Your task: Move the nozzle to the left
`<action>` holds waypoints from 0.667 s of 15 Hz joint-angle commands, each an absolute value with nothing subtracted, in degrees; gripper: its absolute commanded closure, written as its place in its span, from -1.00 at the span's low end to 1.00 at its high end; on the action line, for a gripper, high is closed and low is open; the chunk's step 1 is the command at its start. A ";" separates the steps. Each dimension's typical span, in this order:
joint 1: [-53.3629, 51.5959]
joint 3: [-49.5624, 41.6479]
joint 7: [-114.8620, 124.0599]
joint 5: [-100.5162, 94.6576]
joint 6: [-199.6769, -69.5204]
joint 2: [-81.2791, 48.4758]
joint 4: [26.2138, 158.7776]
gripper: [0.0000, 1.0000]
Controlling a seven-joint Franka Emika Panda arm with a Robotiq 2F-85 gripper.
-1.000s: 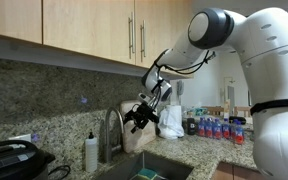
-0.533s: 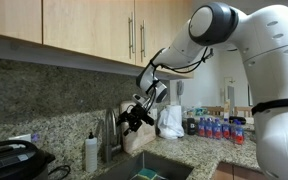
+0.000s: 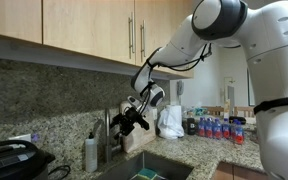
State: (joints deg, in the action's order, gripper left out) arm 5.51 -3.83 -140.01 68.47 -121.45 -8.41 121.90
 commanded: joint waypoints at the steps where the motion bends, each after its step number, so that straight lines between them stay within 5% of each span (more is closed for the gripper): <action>1: 3.20 -2.04 -140.02 71.16 -125.43 -8.01 122.94 -1.00; 10: 0.88 -0.24 -140.85 77.33 -134.07 -8.76 122.34 -1.00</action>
